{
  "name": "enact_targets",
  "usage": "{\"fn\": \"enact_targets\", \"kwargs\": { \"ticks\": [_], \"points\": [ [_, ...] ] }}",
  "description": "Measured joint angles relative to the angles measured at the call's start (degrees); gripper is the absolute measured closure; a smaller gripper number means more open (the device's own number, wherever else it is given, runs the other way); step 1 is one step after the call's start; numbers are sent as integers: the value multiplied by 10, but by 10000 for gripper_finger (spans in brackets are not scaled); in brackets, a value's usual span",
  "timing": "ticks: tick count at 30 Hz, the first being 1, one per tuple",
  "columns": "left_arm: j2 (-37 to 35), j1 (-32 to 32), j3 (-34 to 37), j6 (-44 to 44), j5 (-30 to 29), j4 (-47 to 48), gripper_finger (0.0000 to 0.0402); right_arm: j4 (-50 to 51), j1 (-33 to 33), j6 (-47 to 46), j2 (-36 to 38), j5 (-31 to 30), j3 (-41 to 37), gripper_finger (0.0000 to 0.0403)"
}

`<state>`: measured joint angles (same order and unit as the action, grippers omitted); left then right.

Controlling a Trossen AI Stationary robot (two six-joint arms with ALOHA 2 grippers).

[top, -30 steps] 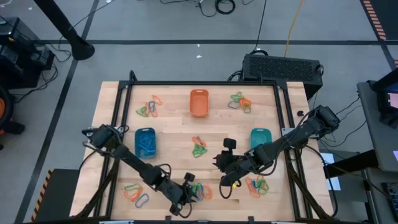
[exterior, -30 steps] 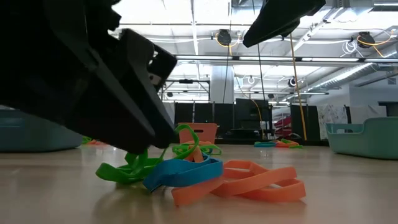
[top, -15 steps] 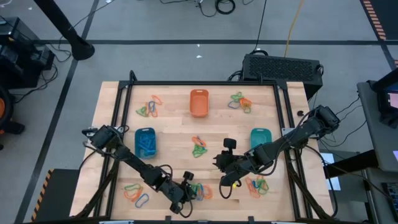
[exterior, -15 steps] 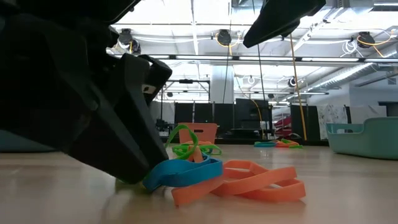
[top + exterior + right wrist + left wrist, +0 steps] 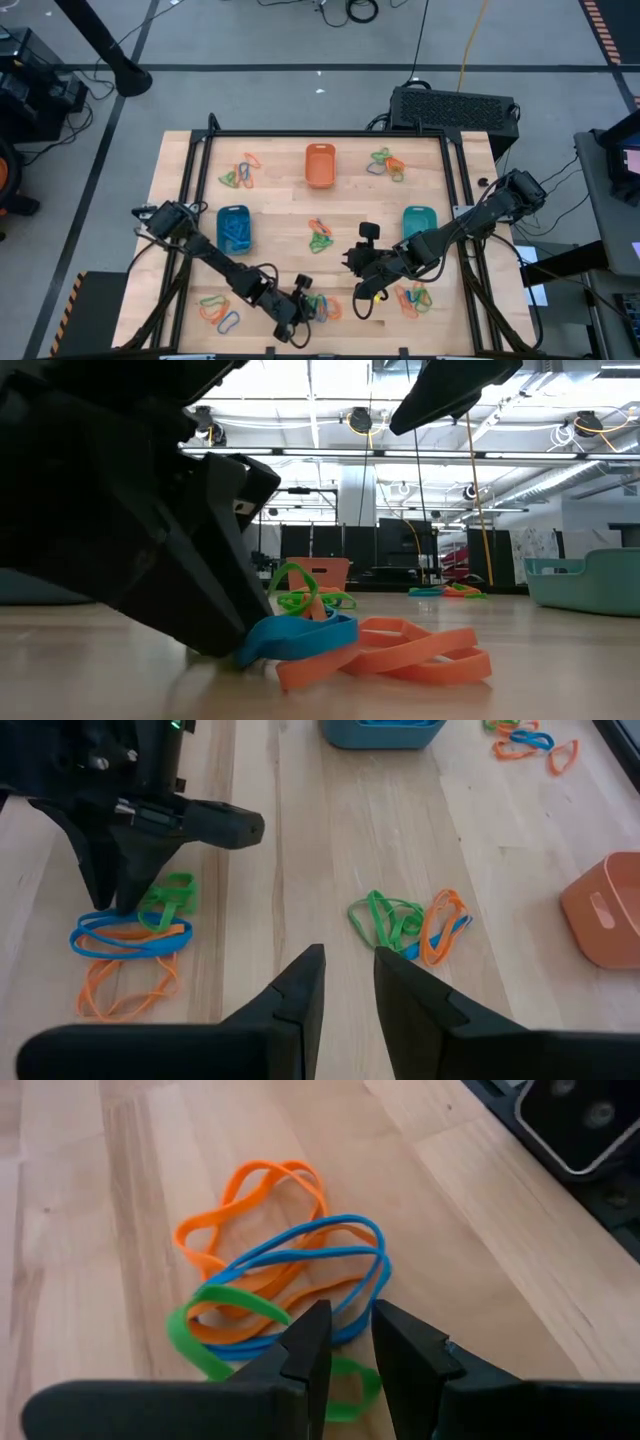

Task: Sort rubber bands into baskets
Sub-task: Put the blue rubber band into the blue bin

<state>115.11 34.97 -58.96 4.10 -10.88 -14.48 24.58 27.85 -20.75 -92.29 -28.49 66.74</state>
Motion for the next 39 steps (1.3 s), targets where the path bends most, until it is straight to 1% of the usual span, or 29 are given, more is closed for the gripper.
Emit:
{"fn": "enact_targets", "kwargs": {
  "ticks": [7, 17, 20, 25, 29, 39],
  "points": [
    [20, -4, -3, 1, 32, -20, 317, -1, 0, 4, 0, 0, 0, 321],
    [26, -7, -10, 0, 28, -20, 320, -1, 0, 4, 0, 0, 0, 321],
    [26, -7, -10, 0, 28, -19, 337, -1, 0, 5, 0, 0, 0, 321],
    [23, -7, -13, 0, 34, -15, 391, -1, 0, 5, 0, 0, 0, 321],
    [-4, -9, -13, -1, 29, -2, 394, -1, 0, 5, 0, 0, 0, 321],
    [-105, -12, -14, -5, -7, 52, 398, 0, 0, 5, 0, 0, 0, 321]
  ]
}}
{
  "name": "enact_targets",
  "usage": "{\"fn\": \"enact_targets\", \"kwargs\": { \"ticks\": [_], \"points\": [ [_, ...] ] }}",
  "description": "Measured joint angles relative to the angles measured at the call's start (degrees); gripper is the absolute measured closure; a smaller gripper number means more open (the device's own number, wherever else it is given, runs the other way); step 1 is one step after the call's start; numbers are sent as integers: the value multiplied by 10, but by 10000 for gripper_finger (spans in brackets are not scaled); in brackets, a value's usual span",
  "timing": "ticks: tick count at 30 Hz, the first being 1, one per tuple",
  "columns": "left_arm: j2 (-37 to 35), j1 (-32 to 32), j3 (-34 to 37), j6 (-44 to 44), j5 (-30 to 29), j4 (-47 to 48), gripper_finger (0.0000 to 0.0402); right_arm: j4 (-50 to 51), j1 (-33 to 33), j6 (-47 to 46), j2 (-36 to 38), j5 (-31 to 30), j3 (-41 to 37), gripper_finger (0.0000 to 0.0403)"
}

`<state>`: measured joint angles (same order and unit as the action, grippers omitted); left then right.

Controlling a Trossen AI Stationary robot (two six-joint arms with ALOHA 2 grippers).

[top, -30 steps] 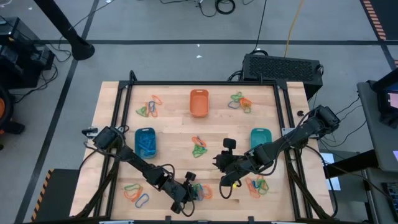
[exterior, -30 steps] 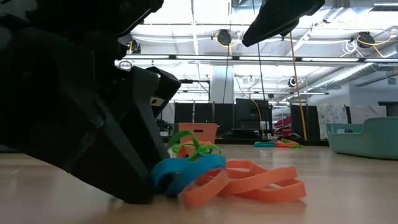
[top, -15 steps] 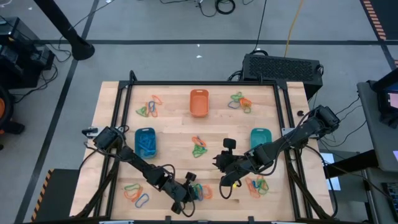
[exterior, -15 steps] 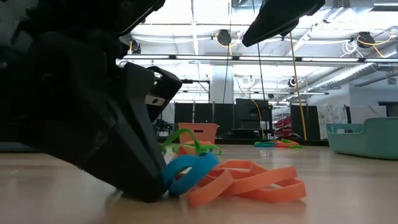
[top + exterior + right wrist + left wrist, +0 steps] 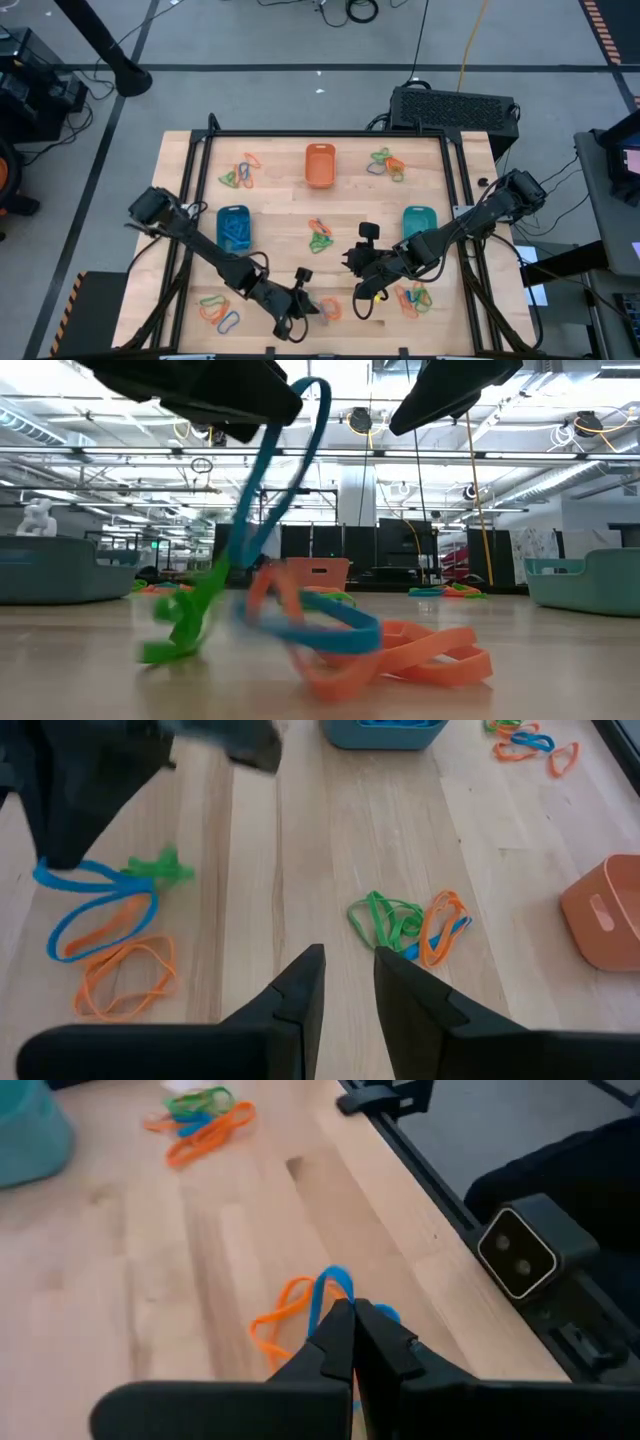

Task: Sort rubber bands into baskets
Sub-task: Put the blue rubber band into the blue bin

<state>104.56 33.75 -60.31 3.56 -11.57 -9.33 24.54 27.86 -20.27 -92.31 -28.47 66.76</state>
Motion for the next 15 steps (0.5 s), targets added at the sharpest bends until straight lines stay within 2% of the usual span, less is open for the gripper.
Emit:
{"fn": "enact_targets", "kwargs": {
  "ticks": [5, 10, 15],
  "points": [
    [-25, -1, 0, 0, -49, 21, 399, 0, 0, 0, 0, 0, 0, 321],
    [-40, -4, 0, 0, -56, 36, 399, 1, 0, 0, 0, 0, 0, 321],
    [-89, -4, 0, 20, -107, 117, 399, 1, 0, 0, 0, 0, 0, 321]
  ]
}}
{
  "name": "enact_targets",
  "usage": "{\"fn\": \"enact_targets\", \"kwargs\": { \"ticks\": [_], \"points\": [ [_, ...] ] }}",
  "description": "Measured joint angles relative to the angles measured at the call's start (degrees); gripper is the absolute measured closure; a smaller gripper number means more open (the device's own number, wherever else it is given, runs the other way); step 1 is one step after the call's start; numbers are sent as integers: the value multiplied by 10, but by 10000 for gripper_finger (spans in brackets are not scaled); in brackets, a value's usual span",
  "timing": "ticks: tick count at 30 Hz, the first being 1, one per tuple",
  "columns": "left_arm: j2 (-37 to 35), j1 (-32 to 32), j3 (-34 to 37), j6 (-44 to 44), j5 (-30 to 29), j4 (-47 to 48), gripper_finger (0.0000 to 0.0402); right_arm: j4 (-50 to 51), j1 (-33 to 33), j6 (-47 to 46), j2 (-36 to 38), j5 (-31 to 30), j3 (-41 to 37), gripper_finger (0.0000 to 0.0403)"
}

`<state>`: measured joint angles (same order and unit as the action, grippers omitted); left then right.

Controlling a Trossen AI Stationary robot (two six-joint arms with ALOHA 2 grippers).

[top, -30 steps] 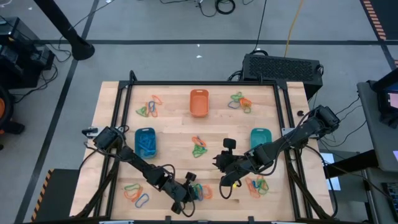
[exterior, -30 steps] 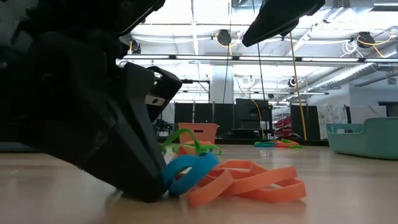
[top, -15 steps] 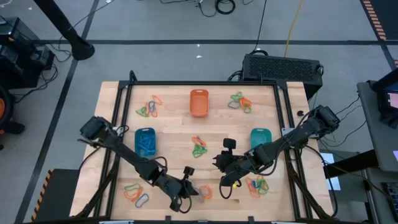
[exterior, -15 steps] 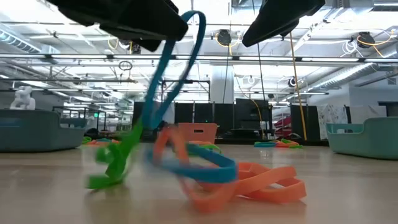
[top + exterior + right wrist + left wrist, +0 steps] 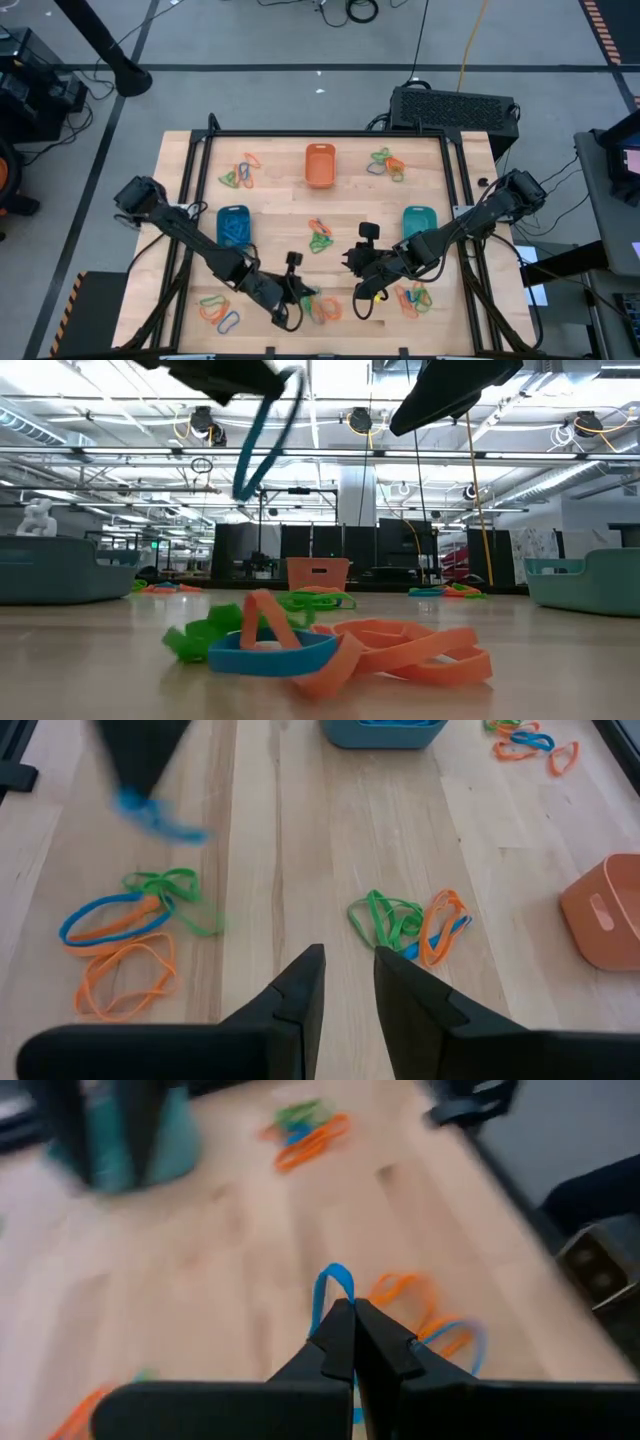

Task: Sort rubber bands into baskets
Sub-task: Put the blue rubber band into the blue bin

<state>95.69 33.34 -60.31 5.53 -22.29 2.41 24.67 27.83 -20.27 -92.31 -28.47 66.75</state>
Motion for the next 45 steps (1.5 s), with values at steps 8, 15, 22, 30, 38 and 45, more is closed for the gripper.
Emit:
{"fn": "enact_targets", "kwargs": {
  "ticks": [8, 15, 22, 30, 38, 45],
  "points": [
    [-102, -3, 0, 161, -99, 281, 400, 0, 0, 0, 0, 0, 0, 321],
    [-157, -3, 0, 309, -115, 523, 400, 0, 0, 0, 0, 0, 0, 321],
    [-171, -3, 13, 448, -113, 708, 400, 0, 0, 0, 0, 0, 0, 321],
    [-171, -6, 77, 467, -67, 710, 400, 0, 0, 0, 0, 0, 0, 321],
    [-171, -26, 116, 438, -41, 699, 400, -1, 0, 0, 0, 0, 0, 321],
    [-171, -59, 116, 371, -23, 664, 400, -2, -1, 0, 0, 0, 0, 321]
  ]
}}
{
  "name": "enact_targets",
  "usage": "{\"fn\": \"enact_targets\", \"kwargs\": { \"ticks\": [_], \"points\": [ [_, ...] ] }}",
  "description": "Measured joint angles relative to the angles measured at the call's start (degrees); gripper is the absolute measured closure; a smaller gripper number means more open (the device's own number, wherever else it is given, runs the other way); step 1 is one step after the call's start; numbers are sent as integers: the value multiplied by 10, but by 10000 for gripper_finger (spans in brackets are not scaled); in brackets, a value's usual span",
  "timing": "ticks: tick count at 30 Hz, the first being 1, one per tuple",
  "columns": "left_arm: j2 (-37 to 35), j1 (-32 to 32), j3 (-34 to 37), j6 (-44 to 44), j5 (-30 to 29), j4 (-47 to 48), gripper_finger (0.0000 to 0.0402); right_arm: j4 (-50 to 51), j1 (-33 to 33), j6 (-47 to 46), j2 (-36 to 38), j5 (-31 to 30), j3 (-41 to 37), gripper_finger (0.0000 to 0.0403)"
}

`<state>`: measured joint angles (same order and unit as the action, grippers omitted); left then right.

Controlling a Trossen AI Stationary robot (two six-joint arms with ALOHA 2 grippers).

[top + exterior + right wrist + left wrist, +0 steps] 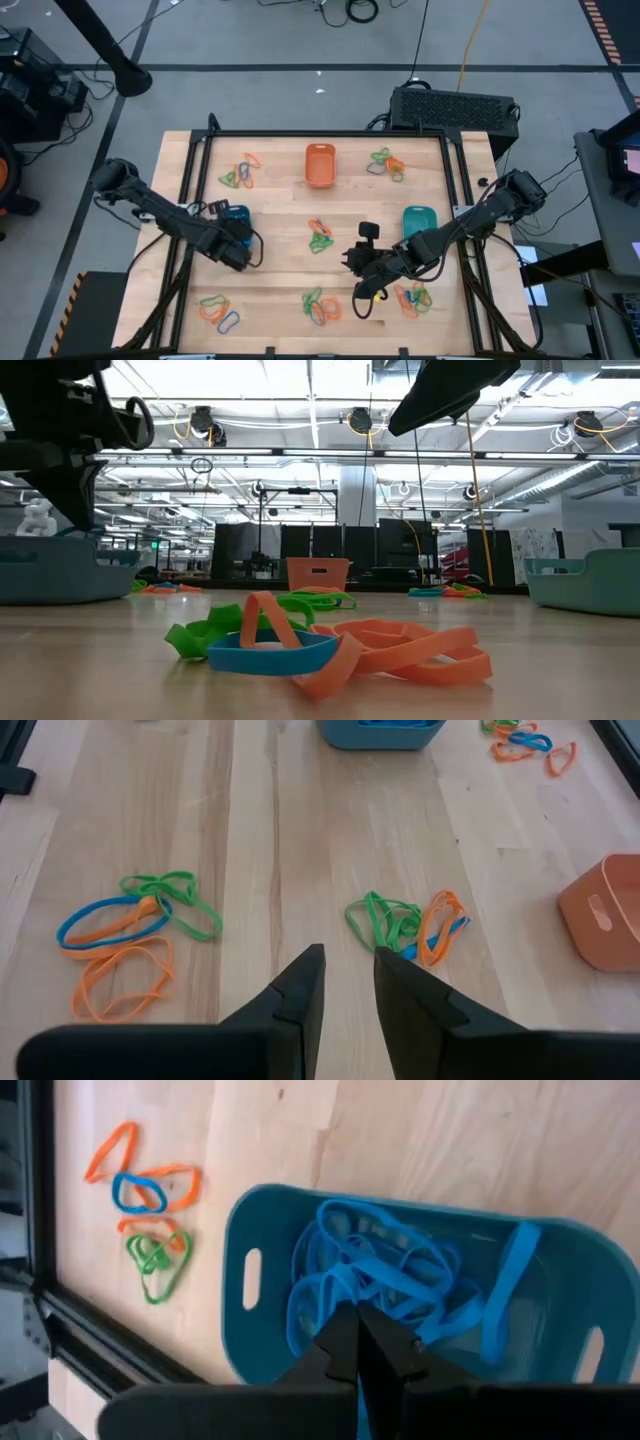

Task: Sort rubber bands into baskets
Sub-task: Put the blue rubber band into the blue bin

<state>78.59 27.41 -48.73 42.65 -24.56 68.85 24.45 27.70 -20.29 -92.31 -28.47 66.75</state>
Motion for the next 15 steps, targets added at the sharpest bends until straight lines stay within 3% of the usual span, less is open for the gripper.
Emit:
{"fn": "enact_targets", "kwargs": {
  "ticks": [7, 15],
  "points": [
    [0, -29, 0, -74, 4, -77, 400, 0, 0, 0, 0, 0, 0, 321],
    [0, -63, 0, -74, 32, -60, 400, 0, 0, 0, 0, 0, 0, 321]
  ]
}}
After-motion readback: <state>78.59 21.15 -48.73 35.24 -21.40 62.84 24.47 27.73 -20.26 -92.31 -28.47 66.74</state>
